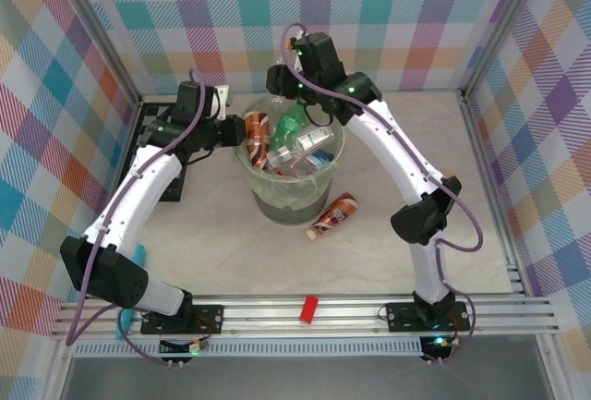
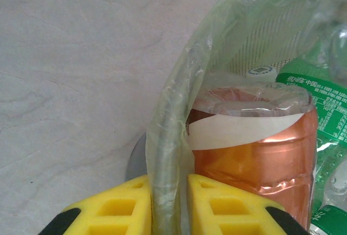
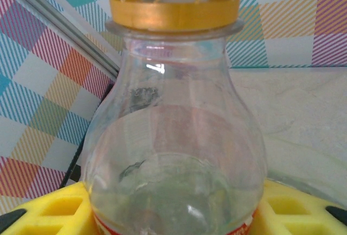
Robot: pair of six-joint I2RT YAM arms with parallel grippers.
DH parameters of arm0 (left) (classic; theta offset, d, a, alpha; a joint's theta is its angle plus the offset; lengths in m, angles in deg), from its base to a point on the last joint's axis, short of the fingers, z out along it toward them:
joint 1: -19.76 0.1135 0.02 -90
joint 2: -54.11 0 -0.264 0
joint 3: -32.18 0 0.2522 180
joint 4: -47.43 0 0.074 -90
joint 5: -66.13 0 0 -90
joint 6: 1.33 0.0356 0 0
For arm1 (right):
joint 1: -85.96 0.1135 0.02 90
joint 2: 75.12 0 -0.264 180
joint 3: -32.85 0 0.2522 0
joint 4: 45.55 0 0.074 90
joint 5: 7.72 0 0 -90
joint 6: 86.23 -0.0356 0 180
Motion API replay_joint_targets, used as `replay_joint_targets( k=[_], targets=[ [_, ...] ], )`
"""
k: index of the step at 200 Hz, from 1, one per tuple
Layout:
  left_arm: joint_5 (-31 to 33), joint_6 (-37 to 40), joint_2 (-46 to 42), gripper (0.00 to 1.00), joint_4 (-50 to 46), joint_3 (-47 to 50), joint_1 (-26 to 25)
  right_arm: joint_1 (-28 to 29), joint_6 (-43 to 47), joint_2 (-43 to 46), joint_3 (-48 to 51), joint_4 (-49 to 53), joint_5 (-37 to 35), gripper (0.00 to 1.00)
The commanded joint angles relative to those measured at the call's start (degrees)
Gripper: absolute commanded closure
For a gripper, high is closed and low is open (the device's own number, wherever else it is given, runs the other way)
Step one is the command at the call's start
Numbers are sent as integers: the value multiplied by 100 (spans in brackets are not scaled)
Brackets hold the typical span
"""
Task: Put the plastic bottles in the bin
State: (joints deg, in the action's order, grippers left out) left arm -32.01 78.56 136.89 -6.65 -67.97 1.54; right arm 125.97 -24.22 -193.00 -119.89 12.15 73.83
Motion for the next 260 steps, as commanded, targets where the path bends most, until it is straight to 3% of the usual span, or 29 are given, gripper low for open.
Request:
replay_joint_targets(
  k=[1,39,85,137,190,229,260],
  targets=[
    [-335,-61,-25,79,74,-119,-24,117,127,-176,-91,52,-106,48],
    [-326,-114,-8,79,112,-106,-24,295,269,-230,231,141,-364,48],
    [-320,-165,15,79,163,-133,-24,515,458,256,1660,-291,-1113,48],
    [-324,-211,80,79,151,-168,-24,568,268,723,2195,-433,-739,46],
    [-336,-228,131,79,156,-177,-23,569,24,1072,1756,94,-411,22],
    [-335,-195,115,79,129,-184,-19,571,-40,1488,1717,359,-706,13],
    [-350,-175,123,79,87,-214,-24,513,279,1546,1500,335,-968,14]
  ],
)
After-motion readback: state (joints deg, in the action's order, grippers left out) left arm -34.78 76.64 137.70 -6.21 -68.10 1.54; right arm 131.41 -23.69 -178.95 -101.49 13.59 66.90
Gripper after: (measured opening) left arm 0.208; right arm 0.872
